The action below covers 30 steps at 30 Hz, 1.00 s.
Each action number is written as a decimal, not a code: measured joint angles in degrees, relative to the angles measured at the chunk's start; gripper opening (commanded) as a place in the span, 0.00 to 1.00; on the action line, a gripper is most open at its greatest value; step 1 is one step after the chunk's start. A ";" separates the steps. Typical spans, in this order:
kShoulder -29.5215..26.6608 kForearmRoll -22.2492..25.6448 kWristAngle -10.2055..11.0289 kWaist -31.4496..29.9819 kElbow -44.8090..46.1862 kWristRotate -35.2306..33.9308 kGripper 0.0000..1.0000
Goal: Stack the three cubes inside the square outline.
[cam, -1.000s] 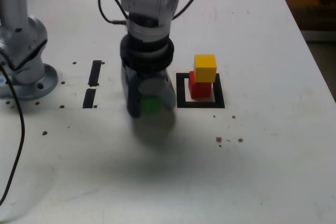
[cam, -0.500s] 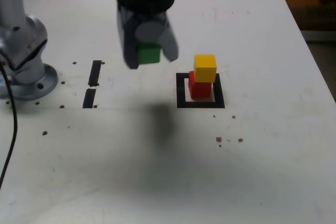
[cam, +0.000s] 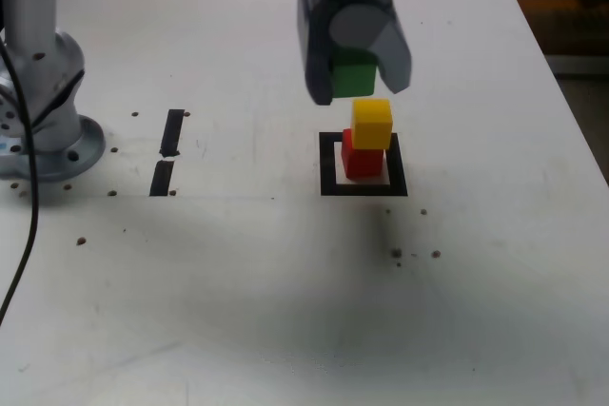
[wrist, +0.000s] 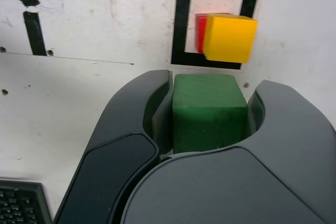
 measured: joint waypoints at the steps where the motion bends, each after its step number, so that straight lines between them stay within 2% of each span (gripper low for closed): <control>1: 0.41 0.03 -0.19 0.45 -0.73 0.62 0.29; 16: 6.66 0.04 -2.31 4.04 -4.79 4.82 0.30; 30: 6.78 -0.65 -2.95 6.77 -3.63 7.61 0.34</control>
